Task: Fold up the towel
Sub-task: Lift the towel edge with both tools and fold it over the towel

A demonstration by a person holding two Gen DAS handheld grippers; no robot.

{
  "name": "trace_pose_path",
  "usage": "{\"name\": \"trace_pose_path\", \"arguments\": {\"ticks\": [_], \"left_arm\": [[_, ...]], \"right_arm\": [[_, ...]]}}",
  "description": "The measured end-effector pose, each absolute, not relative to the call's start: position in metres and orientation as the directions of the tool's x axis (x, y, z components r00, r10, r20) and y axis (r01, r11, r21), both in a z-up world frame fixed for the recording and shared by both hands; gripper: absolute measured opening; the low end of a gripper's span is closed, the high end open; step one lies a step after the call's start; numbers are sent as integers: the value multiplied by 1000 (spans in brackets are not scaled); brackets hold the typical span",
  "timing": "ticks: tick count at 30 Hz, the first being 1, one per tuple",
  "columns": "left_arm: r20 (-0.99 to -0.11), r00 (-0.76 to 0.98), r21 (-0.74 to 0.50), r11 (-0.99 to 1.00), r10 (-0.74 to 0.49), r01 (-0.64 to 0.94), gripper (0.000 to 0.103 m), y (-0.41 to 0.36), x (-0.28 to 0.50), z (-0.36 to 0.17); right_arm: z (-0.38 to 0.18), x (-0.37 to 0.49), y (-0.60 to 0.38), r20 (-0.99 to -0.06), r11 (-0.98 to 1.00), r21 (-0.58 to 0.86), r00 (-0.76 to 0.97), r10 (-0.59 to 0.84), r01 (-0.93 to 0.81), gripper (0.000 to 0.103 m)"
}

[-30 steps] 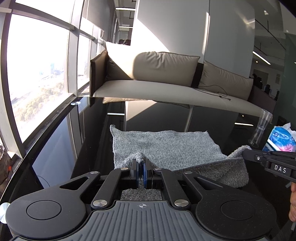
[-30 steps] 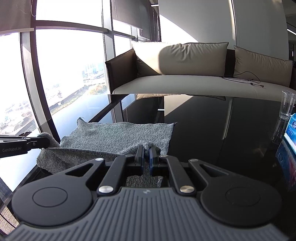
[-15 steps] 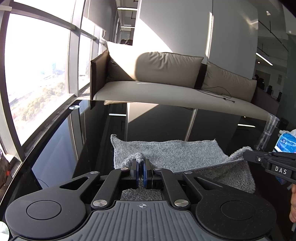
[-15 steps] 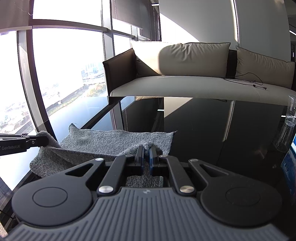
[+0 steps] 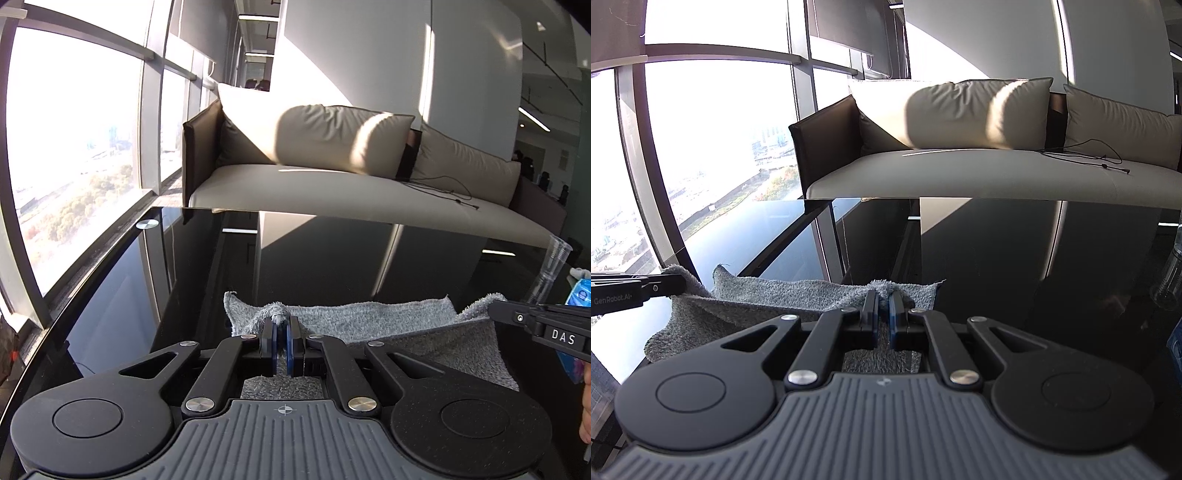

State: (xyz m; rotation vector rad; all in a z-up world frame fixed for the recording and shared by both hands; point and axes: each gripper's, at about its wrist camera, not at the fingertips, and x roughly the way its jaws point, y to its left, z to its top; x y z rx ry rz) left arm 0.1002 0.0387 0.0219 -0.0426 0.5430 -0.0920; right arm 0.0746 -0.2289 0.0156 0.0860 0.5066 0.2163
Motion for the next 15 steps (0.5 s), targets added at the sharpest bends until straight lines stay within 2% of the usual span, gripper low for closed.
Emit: {"name": "trace_pose_path", "arguments": {"ticks": [15], "left_arm": [[-529,845,-51,996,-84,67,4,36,135,20]], "right_arm": [[11,107,-231,-500,975,147,838,219,-167,5]]}}
